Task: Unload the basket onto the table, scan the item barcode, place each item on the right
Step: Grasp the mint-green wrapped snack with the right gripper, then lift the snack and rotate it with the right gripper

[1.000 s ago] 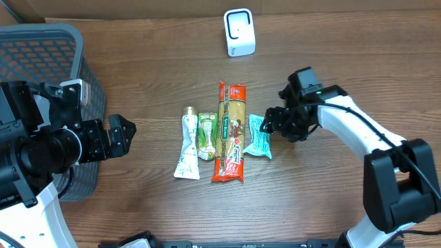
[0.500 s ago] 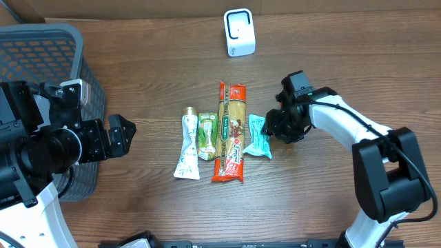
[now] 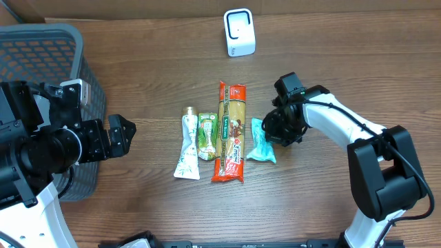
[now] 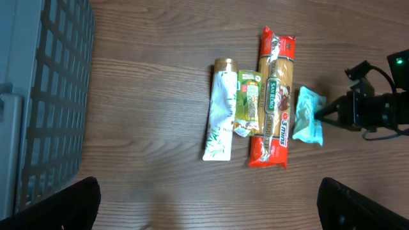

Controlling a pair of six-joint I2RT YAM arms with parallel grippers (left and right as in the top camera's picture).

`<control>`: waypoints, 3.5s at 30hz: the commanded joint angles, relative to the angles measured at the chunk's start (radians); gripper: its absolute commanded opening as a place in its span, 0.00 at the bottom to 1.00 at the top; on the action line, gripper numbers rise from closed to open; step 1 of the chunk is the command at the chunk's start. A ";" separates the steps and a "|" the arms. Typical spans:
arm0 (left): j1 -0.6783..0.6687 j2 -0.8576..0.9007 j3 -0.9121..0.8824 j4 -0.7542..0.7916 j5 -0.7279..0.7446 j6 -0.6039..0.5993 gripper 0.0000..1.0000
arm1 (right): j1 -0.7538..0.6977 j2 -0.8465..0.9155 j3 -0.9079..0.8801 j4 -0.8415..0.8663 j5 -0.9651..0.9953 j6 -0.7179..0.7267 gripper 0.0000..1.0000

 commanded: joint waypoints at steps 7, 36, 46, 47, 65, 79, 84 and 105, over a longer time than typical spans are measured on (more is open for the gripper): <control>0.005 0.003 -0.001 0.001 0.000 0.008 1.00 | 0.012 -0.039 0.206 -0.182 0.184 -0.420 0.04; 0.005 0.003 -0.001 0.001 0.000 0.008 1.00 | 0.004 -0.037 0.168 -0.176 0.216 -0.126 0.31; 0.005 0.003 -0.001 0.001 0.000 0.008 1.00 | 0.010 -0.037 0.135 -0.107 0.222 -0.210 0.19; 0.005 0.003 -0.001 0.001 0.000 0.008 1.00 | 0.010 -0.037 0.127 -0.094 0.229 -0.211 0.19; 0.005 0.003 -0.001 0.001 0.000 0.008 1.00 | 0.011 -0.036 -0.092 0.118 0.178 -0.269 0.16; 0.005 0.003 -0.001 0.001 0.000 0.008 1.00 | 0.008 -0.034 -0.212 0.174 0.235 -0.269 0.85; 0.005 0.003 -0.001 0.001 0.000 0.008 1.00 | 0.008 -0.035 -0.150 0.114 0.233 -0.260 0.97; 0.005 0.003 -0.001 0.001 0.000 0.008 1.00 | 0.008 -0.241 0.006 -0.271 0.141 0.398 0.94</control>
